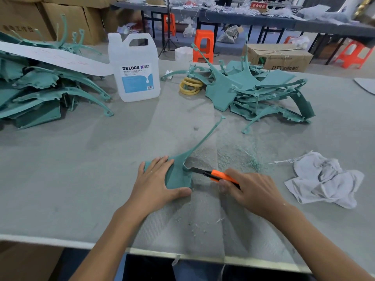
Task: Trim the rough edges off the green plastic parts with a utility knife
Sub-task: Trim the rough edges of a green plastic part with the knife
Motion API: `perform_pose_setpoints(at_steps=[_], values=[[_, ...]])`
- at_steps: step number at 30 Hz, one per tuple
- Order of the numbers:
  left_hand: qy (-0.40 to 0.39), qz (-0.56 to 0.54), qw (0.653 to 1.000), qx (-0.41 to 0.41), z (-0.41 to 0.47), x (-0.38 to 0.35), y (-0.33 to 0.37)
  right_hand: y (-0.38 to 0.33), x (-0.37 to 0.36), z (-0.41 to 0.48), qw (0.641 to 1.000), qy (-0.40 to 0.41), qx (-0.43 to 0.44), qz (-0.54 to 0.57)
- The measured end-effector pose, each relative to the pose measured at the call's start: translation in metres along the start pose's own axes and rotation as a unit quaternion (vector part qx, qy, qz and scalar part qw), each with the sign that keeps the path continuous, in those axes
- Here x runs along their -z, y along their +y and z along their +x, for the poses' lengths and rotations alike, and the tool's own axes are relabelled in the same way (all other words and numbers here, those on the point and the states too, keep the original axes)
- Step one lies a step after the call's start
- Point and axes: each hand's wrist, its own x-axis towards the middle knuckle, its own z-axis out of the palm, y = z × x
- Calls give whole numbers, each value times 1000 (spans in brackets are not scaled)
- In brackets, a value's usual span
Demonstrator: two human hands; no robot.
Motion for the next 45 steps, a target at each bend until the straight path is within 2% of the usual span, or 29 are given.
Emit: perform_pose_setpoints(at_steps=[6, 10, 13, 18, 21, 26, 35, 45], values=[[-9, 11, 1000, -3, 0, 1, 1, -1, -2, -6, 999, -18, 17, 21], [-57, 33, 998, -16, 2, 8, -1, 7, 4, -4, 1000, -2, 1, -5], [-95, 72, 993, -16, 2, 15, -3, 8, 3, -10, 1000, -25, 1, 15], [-31, 74, 995, 51, -15, 6, 17, 12, 3, -16, 1000, 8, -16, 3], [10, 61, 998, 25, -17, 3, 25, 13, 6, -19, 999, 20, -49, 7], [-4, -38, 998, -55, -14, 8, 23, 10, 6, -18, 998, -37, -52, -11], [40, -66, 997, -12, -13, -3, 19, 8, 6, -11, 993, -104, -11, -47], [48, -66, 997, -5, -13, -5, 19, 3, 3, -3, 996, -48, -46, -52]])
